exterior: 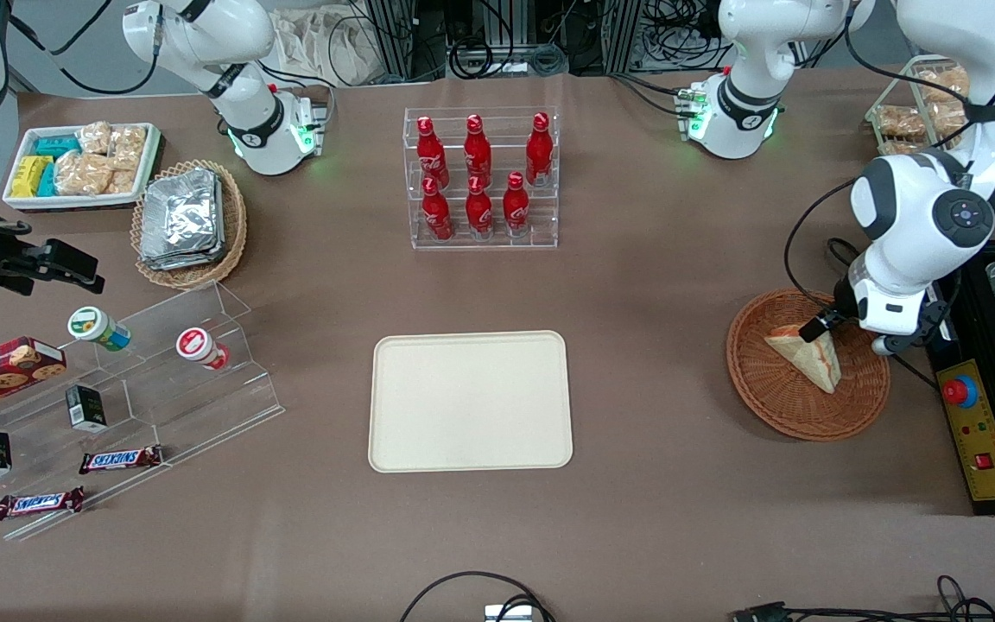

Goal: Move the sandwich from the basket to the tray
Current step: 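Close the left gripper on the wrapped sandwich's upright edge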

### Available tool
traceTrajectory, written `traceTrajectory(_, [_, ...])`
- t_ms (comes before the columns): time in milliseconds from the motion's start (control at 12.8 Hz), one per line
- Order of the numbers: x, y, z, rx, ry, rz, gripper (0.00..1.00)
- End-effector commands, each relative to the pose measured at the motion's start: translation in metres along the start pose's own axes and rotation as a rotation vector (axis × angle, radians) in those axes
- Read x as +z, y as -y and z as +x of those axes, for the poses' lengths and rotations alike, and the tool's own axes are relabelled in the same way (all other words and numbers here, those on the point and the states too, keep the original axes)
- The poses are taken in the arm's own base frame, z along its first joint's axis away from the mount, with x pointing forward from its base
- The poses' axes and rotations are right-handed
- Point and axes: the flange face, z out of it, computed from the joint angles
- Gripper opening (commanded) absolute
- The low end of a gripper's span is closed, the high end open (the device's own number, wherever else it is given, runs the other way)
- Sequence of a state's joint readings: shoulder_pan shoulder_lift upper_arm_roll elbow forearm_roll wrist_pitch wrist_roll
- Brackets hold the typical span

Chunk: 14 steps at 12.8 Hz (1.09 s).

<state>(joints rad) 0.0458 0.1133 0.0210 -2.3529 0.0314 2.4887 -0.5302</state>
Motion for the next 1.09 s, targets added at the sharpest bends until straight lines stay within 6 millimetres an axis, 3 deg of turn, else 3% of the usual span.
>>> traceTrajectory(0, [0.010, 0.000, -0.001, -0.010, -0.022, -0.005, 1.00])
traceTrajectory(468, [0.036, 0.002, 0.001, -0.017, -0.034, -0.012, 1.00])
traceTrajectory(623, [0.043, 0.002, 0.001, -0.016, -0.034, -0.012, 0.95])
traceTrajectory(779, [0.043, 0.002, 0.001, -0.016, -0.033, -0.012, 0.75])
traceTrajectory(1013, [0.042, -0.001, 0.001, -0.022, -0.036, -0.010, 0.26])
